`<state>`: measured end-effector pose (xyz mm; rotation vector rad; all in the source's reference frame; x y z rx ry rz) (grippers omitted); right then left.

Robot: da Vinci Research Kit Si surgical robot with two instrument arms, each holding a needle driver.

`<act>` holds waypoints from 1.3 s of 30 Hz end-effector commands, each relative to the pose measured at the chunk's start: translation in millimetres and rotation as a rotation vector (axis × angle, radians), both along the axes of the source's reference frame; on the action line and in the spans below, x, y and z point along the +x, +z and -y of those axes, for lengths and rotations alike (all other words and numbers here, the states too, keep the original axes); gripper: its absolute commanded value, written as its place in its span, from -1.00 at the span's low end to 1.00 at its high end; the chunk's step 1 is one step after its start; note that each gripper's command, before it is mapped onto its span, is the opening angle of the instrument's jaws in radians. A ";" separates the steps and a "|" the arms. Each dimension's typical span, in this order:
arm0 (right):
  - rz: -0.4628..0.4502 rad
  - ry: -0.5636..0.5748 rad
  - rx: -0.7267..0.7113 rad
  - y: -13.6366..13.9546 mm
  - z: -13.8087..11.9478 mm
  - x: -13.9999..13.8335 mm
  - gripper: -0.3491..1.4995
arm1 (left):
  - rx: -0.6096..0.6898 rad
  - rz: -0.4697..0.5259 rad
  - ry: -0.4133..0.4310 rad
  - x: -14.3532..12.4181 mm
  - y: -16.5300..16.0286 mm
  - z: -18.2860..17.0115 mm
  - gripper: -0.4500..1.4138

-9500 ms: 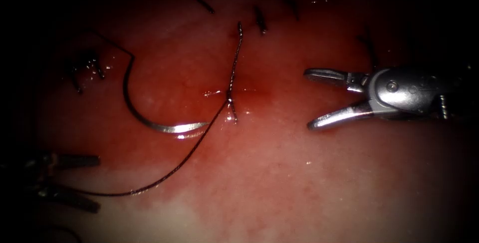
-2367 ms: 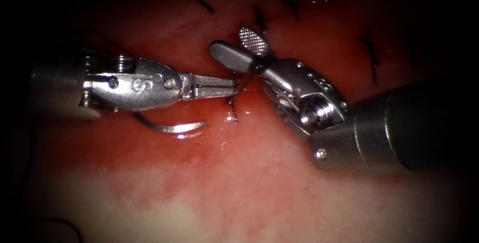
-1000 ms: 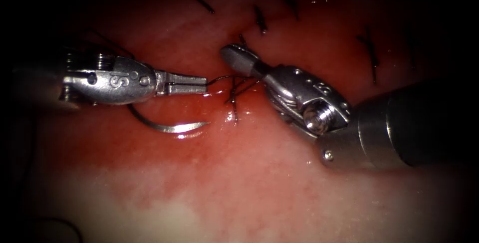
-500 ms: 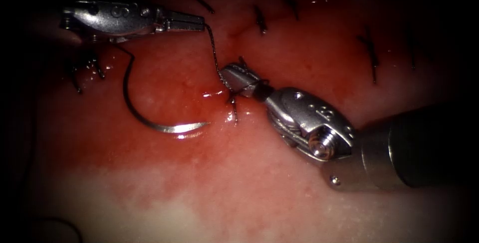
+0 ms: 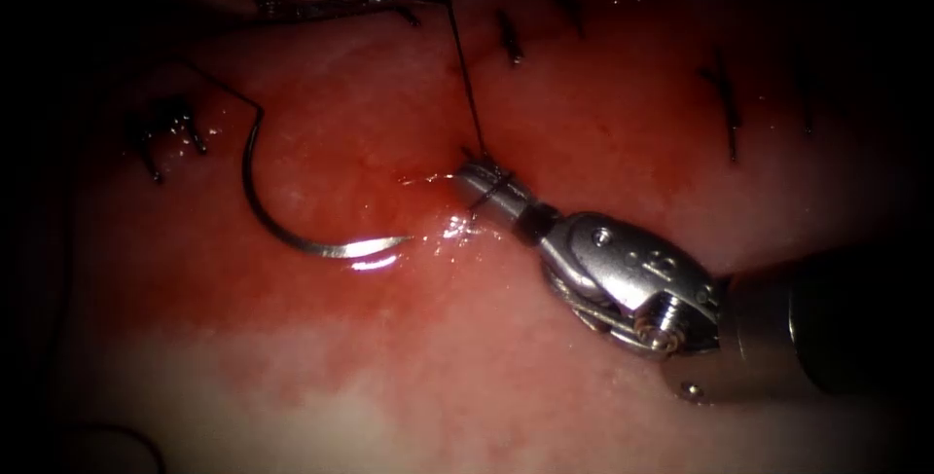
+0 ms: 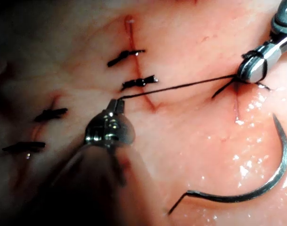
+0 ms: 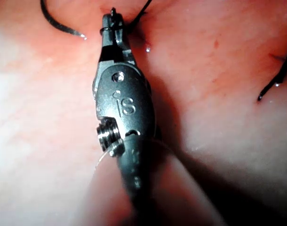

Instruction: Wound Closure

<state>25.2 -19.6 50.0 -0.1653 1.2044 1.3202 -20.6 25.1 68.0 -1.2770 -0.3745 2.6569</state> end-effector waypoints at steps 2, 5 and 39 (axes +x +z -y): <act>-0.001 -0.003 0.002 0.2 1.5 0.3 -1.00 | -0.001 -0.007 0.003 -0.2 1.5 0.1 -1.00; 0.007 -0.009 0.013 0.0 2.0 0.4 -1.00 | -0.003 -0.015 0.004 0.5 2.5 -0.7 -1.00; 0.114 -0.079 -0.026 -0.4 6.0 1.3 -1.00 | -0.292 -0.189 -0.039 1.1 -6.7 -7.8 -1.00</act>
